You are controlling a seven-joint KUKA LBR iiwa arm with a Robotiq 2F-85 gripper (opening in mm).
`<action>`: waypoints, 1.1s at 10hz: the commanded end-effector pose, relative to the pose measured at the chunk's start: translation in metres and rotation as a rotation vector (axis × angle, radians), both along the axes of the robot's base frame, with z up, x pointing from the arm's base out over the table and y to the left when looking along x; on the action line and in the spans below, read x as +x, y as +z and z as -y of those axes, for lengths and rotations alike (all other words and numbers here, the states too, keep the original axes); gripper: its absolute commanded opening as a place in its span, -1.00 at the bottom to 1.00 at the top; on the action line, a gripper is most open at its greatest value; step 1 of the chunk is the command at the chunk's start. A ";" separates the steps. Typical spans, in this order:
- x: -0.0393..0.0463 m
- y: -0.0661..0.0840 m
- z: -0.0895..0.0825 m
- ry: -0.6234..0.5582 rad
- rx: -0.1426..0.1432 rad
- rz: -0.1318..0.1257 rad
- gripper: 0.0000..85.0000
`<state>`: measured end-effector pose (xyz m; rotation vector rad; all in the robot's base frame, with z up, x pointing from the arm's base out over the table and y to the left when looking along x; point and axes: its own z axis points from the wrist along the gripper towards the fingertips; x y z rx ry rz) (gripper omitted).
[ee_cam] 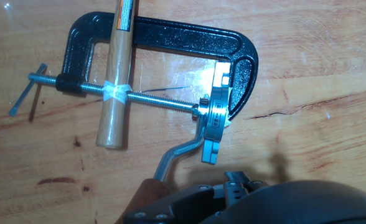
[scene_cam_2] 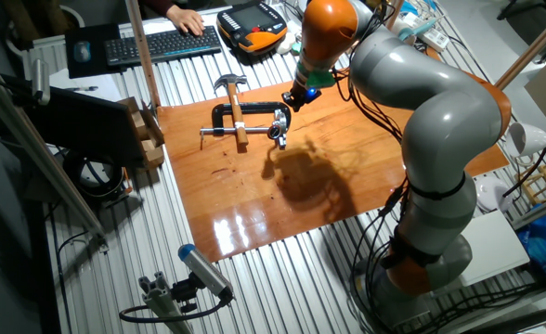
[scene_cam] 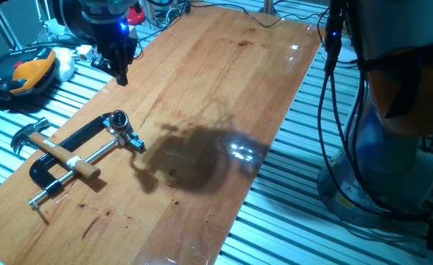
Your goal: Pull up the lever
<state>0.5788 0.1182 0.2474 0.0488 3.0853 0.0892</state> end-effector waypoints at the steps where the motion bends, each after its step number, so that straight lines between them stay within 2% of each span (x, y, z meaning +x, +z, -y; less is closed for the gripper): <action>1: 0.0003 0.000 0.000 0.000 0.000 0.000 -1.00; 11: 0.0004 -0.002 -0.001 0.003 -0.013 0.009 -1.00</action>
